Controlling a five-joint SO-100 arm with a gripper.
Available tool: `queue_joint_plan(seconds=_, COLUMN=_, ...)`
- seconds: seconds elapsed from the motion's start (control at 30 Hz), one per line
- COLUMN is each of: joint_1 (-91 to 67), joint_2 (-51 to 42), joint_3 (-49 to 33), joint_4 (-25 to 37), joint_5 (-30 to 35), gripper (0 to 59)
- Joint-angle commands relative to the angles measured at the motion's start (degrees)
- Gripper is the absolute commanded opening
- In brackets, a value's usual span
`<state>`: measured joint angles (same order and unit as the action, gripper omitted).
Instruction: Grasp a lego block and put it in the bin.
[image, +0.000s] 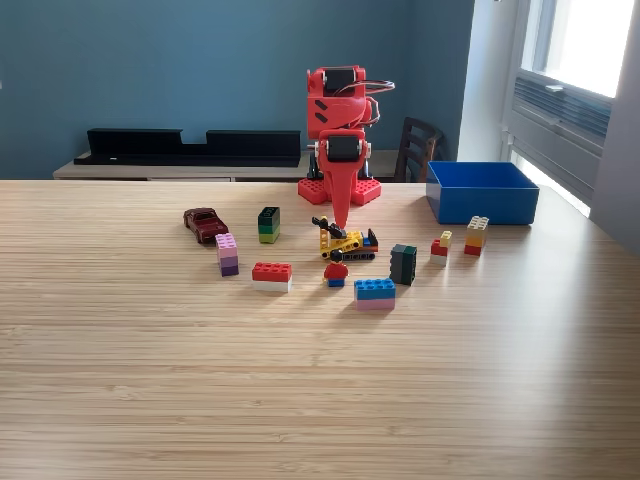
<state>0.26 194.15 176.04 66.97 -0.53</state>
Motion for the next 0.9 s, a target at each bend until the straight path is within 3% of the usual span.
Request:
queue_joint_plan(seconds=0.03, joint_1=-0.18, joint_2=0.62, joint_3=-2.37, joint_4=0.97, joint_5=0.09, gripper=0.0)
queue_joint_plan(seconds=0.4, joint_1=0.88, joint_2=0.62, joint_3=-3.60, joint_4=0.26, joint_5=5.45, gripper=0.0)
queue_joint_plan(seconds=0.73, joint_1=1.32, joint_2=0.26, joint_3=-16.70, joint_4=-0.88, joint_5=9.40, gripper=0.2)
queue_joint_plan(seconds=0.9, joint_1=0.09, joint_2=0.26, joint_3=-23.73, joint_4=-1.67, joint_5=10.46, gripper=3.3)
